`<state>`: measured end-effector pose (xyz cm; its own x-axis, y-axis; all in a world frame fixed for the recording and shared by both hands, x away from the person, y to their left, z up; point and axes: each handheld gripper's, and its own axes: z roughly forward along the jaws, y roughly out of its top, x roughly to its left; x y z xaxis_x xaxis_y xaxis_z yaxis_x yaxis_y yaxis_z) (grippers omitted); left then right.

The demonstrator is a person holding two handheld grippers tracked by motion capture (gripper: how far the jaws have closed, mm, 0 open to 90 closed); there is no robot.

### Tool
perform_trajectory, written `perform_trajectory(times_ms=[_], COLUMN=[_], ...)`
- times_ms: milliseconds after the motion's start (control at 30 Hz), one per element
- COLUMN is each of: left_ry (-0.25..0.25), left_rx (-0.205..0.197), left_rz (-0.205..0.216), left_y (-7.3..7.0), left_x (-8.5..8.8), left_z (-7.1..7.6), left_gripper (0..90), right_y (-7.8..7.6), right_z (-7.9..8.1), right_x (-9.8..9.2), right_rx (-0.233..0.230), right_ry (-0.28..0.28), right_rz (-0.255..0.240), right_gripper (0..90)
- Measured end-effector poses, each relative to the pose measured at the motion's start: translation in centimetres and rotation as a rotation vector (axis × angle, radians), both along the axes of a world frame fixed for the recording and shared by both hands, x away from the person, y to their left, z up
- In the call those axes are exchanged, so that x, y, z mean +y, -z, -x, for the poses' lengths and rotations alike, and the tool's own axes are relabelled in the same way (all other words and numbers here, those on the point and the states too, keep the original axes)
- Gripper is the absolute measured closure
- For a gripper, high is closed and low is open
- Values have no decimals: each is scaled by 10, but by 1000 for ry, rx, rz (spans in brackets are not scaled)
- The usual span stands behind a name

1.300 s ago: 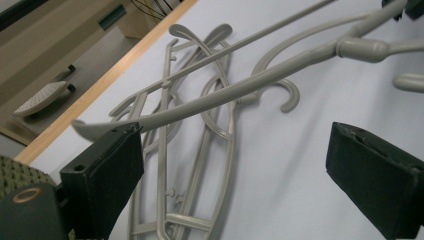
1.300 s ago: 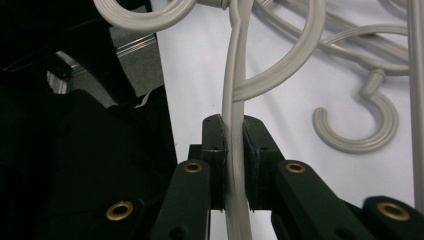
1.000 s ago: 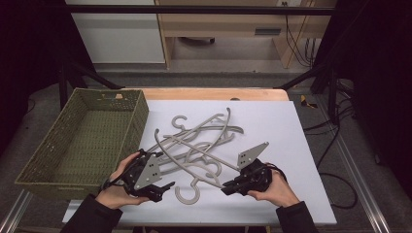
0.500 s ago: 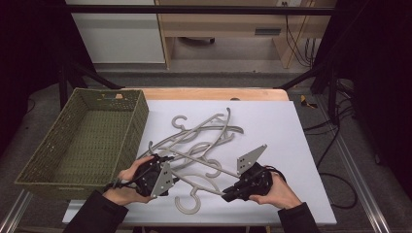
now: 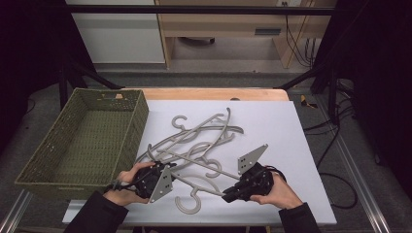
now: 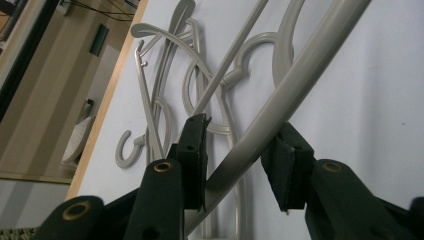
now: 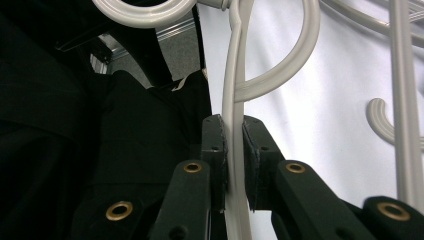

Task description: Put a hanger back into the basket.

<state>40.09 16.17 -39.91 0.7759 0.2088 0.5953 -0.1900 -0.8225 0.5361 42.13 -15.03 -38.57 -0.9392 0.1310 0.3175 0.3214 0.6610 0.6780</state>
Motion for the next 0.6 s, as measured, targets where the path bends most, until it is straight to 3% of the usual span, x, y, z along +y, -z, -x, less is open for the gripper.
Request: perform_trajectory(times_ms=[33, 67, 133, 167, 367, 467, 500, 533, 567, 600], left_ry=[7, 5, 10, 16, 26, 26, 22, 24, 22, 20], left_rx=[-10, -11, -21, -41, -53, -48, -27, -76, -56, -51], left_rz=[-35, -5, -9, -74, -72, -42, 24, -121, -68, -75], left_y=[-2, 1, 3, -1, -1, -3, 1, -7, -3, -3], left_x=[1, 0, 0, 1, 2, 3, 1, 5, 3, 2], left_z=[0, 2, 3, 3, 5, 6, 7, 6, 7, 7], left_gripper=[642, 648, 666, 673, 722, 773, 781, 782, 787, 793], right_y=[0, 0, -1, -1, -1, 0, 1, 1, 1, 1], right_z=[0, 0, -1, -1, -3, -5, -6, -6, -6, -7], right_x=[0, -1, -1, -2, -6, -6, -7, -7, -8, -9], right_rx=[2, 2, 3, 3, -11, -11, -5, -3, -8, -7], right_ry=[1, 0, -3, 0, 17, 37, 45, 49, 57, 59], right_rz=[-2, -1, -4, -8, -34, -24, -23, -24, -29, -46], right_gripper=[816, 816, 815, 815, 817, 800, 796, 800, 800, 798])
